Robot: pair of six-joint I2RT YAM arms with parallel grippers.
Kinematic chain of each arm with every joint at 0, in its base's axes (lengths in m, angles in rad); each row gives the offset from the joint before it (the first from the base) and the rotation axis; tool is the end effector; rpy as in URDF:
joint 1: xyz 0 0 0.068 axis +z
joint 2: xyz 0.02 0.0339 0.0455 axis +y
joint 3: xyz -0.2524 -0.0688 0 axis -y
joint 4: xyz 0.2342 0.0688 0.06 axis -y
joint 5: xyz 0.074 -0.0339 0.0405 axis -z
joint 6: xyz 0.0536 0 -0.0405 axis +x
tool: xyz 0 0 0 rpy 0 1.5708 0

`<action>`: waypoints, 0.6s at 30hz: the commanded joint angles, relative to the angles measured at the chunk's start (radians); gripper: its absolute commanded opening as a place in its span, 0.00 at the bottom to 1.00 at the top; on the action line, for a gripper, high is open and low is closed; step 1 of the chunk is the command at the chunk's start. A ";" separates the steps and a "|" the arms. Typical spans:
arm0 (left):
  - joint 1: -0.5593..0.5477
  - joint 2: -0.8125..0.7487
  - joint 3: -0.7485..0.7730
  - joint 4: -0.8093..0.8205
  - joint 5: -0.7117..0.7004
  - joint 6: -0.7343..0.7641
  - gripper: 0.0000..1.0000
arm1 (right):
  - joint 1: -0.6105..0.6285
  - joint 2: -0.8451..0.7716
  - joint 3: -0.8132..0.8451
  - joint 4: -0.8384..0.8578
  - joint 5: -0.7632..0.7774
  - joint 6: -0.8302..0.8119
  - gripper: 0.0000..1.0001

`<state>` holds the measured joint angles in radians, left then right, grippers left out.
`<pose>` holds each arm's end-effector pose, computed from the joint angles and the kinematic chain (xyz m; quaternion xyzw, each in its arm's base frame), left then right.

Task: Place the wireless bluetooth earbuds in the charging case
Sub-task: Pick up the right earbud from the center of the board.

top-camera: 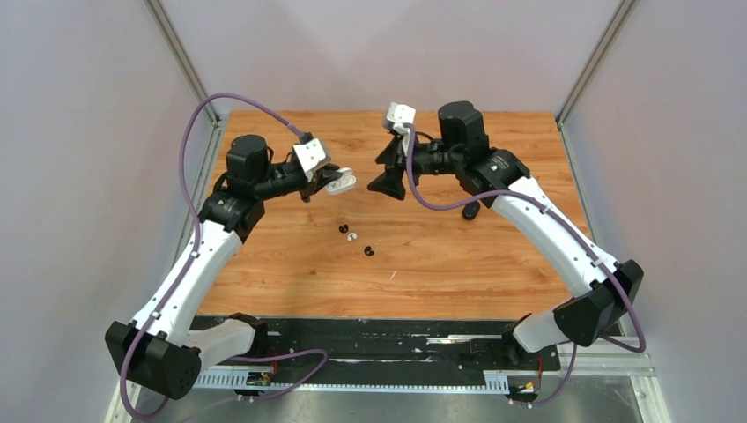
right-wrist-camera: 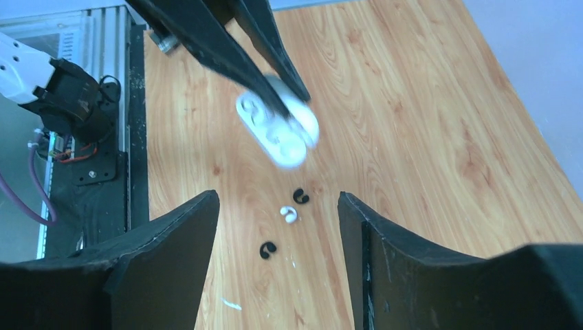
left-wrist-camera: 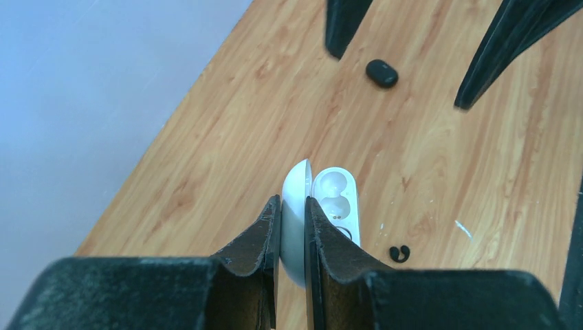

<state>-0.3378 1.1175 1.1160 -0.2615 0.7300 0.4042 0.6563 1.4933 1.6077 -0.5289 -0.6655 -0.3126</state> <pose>0.2276 -0.1178 0.3704 0.4712 0.6123 -0.2643 0.5773 0.2433 0.2292 0.4047 -0.5266 0.6173 0.3578 0.4621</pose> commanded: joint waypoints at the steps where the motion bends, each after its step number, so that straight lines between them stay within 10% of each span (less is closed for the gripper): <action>1: -0.003 -0.058 -0.009 -0.019 -0.132 0.029 0.00 | -0.055 -0.028 -0.111 0.047 -0.063 -0.020 0.64; 13: 0.073 -0.151 -0.057 -0.101 -0.202 -0.036 0.00 | -0.077 0.314 -0.088 0.030 -0.242 -0.240 0.45; 18: 0.112 -0.145 -0.043 -0.109 -0.217 -0.093 0.00 | -0.019 0.487 0.005 0.045 -0.055 -0.227 0.35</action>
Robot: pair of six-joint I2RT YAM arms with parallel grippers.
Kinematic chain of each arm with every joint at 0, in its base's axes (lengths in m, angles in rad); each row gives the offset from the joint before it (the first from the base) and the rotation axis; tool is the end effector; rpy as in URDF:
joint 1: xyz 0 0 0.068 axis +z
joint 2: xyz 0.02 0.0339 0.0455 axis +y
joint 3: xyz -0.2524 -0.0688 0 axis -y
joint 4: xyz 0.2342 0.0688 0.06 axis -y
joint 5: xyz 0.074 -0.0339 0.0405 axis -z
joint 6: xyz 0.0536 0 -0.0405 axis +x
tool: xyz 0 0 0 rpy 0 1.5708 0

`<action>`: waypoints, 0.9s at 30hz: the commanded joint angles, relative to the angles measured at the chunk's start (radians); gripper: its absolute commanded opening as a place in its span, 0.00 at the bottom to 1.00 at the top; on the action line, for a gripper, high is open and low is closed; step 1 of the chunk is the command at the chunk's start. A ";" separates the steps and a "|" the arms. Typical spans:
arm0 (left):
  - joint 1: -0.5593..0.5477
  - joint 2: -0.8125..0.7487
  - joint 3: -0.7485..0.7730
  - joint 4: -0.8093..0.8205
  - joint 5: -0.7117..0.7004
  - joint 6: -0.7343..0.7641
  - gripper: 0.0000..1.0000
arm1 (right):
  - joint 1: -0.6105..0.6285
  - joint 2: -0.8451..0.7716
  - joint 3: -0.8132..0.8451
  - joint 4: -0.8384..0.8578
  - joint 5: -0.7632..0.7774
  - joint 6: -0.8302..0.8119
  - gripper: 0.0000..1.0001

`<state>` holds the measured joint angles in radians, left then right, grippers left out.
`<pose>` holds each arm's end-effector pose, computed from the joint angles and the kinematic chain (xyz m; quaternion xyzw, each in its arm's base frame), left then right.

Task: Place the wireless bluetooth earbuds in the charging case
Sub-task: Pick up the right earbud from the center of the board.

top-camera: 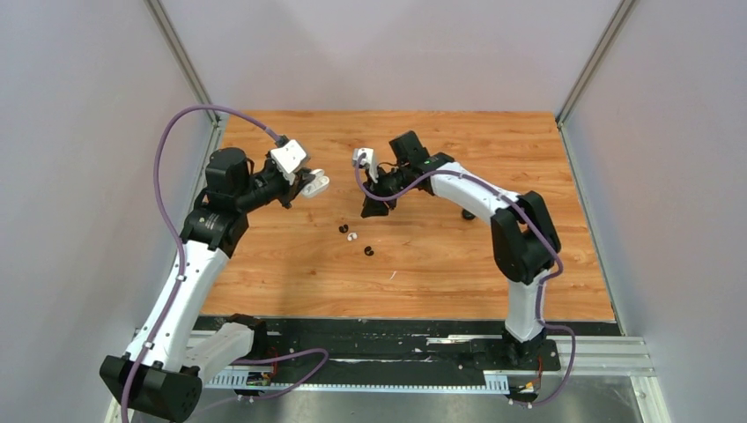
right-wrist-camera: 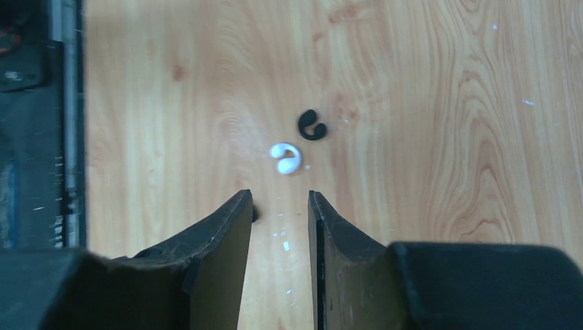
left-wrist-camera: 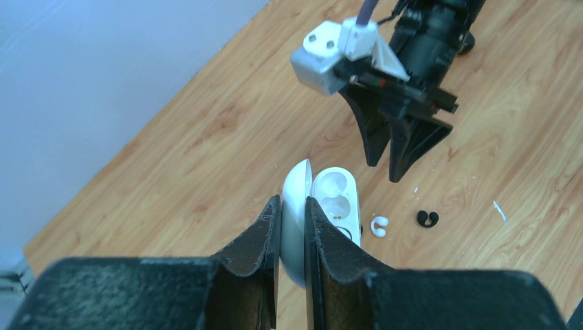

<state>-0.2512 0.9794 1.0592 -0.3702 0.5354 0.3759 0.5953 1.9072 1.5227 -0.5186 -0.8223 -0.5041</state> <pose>0.2092 -0.0819 0.3671 0.3889 0.6870 -0.1758 0.5882 0.3185 0.2632 0.2328 -0.5641 0.6700 0.3909 0.2828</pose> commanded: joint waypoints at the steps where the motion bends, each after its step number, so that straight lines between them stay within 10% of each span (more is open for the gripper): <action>1: 0.029 -0.006 0.017 0.001 -0.029 -0.082 0.00 | 0.057 0.091 0.100 0.050 0.157 -0.029 0.34; 27: 0.068 0.021 0.031 0.077 -0.060 -0.184 0.00 | 0.176 0.283 0.158 -0.035 0.412 0.091 0.29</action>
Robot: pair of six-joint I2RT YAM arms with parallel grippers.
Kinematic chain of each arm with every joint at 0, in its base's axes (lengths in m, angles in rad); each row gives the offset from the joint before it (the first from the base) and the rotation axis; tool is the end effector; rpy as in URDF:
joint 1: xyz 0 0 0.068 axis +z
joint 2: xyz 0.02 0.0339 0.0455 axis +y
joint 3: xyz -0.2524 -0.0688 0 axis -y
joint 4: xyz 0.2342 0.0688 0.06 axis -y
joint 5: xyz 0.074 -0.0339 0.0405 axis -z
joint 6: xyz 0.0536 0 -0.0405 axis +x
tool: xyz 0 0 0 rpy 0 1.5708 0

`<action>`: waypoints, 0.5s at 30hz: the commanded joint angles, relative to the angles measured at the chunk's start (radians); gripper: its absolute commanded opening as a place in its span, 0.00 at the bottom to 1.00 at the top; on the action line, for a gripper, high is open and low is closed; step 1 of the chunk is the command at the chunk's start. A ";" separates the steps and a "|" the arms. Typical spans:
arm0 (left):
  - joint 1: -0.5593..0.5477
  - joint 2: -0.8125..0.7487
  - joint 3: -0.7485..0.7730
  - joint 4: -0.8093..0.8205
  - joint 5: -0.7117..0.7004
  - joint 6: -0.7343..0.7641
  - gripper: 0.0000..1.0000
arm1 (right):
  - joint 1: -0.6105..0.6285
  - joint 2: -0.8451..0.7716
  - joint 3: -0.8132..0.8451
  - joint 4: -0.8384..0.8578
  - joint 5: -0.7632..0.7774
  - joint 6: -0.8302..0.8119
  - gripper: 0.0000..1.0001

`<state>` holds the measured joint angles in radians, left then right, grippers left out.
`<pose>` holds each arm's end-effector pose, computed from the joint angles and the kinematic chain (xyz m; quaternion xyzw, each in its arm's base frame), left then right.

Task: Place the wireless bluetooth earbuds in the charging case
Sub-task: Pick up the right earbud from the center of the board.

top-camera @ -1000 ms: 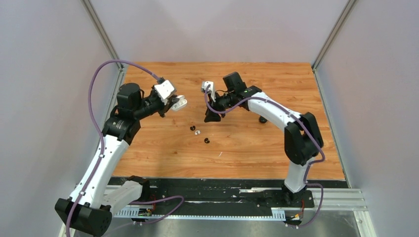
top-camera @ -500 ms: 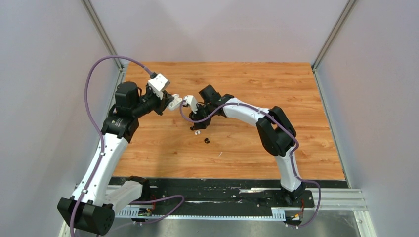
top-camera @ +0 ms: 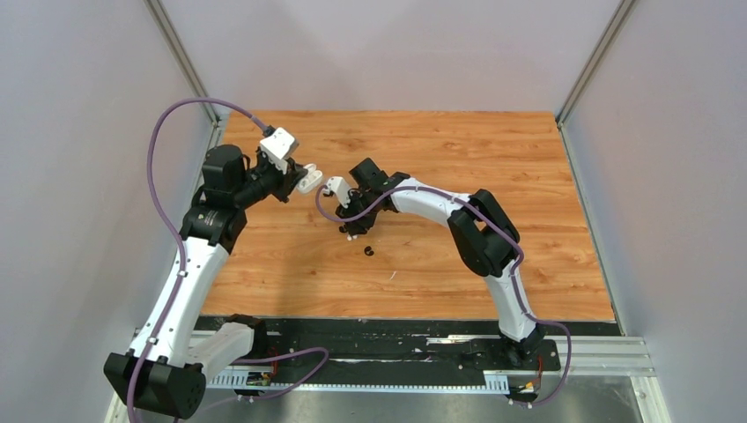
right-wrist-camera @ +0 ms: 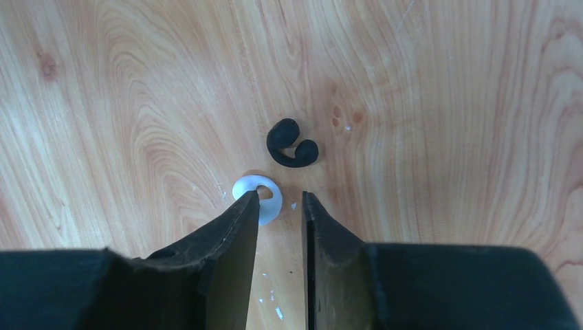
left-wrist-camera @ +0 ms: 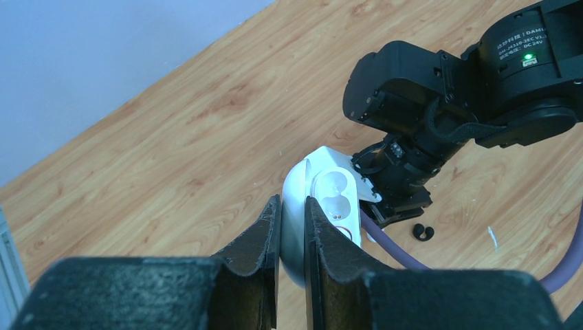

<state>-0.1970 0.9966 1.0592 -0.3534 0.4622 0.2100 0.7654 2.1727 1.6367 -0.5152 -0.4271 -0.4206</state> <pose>0.2206 -0.0684 0.3650 0.2918 0.7370 -0.1799 0.5825 0.3134 0.3319 0.1469 -0.5730 0.7528 0.2448 0.2122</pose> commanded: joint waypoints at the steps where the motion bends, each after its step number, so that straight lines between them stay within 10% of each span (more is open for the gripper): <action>1: 0.016 0.007 0.030 0.064 0.016 -0.017 0.00 | 0.006 0.018 0.045 -0.041 0.011 0.010 0.29; 15: 0.040 0.023 0.025 0.071 0.045 -0.012 0.00 | 0.006 0.021 0.048 -0.105 -0.063 0.009 0.22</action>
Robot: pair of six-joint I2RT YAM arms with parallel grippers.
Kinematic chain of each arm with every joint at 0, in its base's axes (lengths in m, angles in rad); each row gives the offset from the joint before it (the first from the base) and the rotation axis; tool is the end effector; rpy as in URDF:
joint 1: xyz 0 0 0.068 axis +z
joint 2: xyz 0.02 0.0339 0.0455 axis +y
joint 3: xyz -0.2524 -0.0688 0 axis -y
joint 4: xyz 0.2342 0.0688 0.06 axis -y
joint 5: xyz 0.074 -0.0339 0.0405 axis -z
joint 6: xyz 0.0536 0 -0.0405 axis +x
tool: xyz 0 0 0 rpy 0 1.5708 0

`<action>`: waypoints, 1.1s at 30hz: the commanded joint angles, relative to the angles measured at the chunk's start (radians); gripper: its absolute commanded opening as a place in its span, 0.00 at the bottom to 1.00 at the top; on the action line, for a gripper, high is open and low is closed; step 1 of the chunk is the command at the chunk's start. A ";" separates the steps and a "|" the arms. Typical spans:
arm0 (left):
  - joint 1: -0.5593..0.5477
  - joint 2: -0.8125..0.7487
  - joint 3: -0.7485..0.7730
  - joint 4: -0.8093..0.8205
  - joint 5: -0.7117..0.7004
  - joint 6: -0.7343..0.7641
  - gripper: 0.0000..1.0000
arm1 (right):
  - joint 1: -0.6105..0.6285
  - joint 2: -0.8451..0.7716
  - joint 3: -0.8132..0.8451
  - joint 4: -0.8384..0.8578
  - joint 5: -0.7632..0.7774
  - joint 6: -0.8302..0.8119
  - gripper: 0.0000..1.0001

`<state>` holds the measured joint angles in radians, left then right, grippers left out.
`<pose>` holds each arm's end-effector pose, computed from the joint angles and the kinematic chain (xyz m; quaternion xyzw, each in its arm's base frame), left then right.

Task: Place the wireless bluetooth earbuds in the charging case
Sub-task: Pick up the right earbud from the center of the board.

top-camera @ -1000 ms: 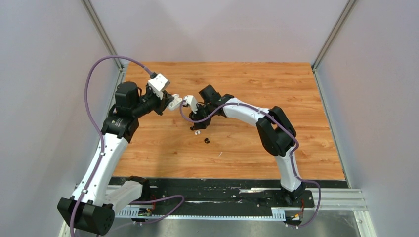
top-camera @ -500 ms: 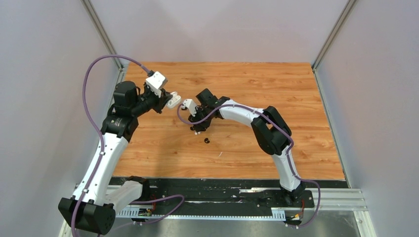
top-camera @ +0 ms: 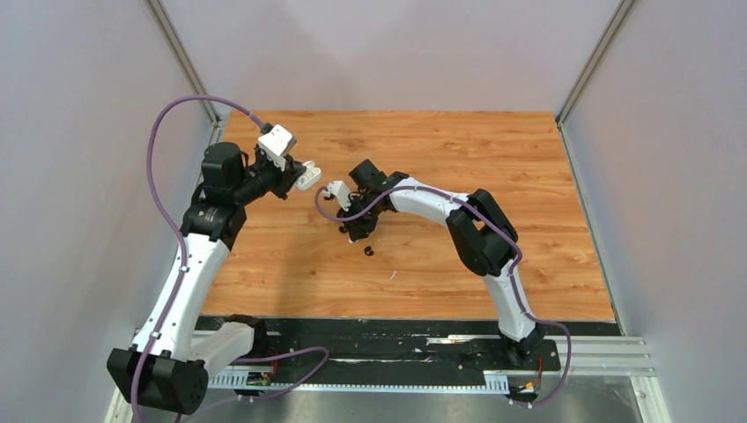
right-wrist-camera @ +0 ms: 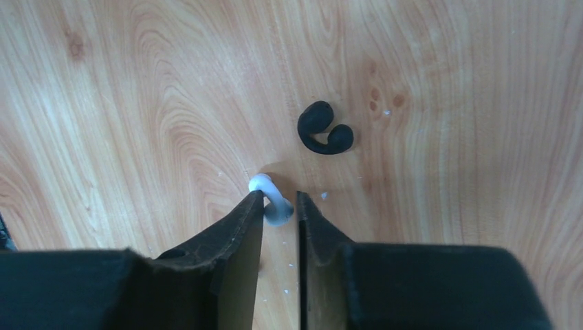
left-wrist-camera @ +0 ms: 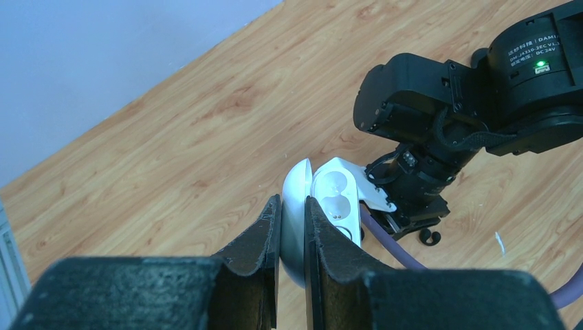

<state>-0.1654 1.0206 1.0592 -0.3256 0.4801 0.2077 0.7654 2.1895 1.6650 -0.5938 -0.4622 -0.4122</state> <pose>0.2290 -0.0633 0.3632 0.2842 0.7381 -0.1781 0.5854 0.3097 0.3307 0.1441 -0.5696 0.7603 0.2581 0.1757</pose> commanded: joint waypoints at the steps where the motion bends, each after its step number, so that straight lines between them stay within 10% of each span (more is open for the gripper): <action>1: 0.009 -0.001 0.025 0.043 0.028 -0.010 0.00 | 0.006 0.003 0.023 -0.026 -0.031 -0.001 0.17; 10: 0.010 0.005 0.030 0.044 0.051 -0.015 0.00 | 0.002 -0.088 -0.009 -0.003 0.062 0.104 0.00; 19: 0.010 0.026 0.044 0.037 0.061 -0.027 0.00 | -0.068 -0.332 -0.265 -0.019 0.675 0.669 0.00; 33: 0.010 0.096 0.077 0.039 0.091 -0.049 0.00 | -0.259 -0.309 -0.322 -0.235 0.629 0.963 0.00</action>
<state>-0.1608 1.1133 1.0748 -0.3103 0.5491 0.1638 0.4858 1.8404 1.3254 -0.7906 0.1745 0.4438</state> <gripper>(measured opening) 0.205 0.019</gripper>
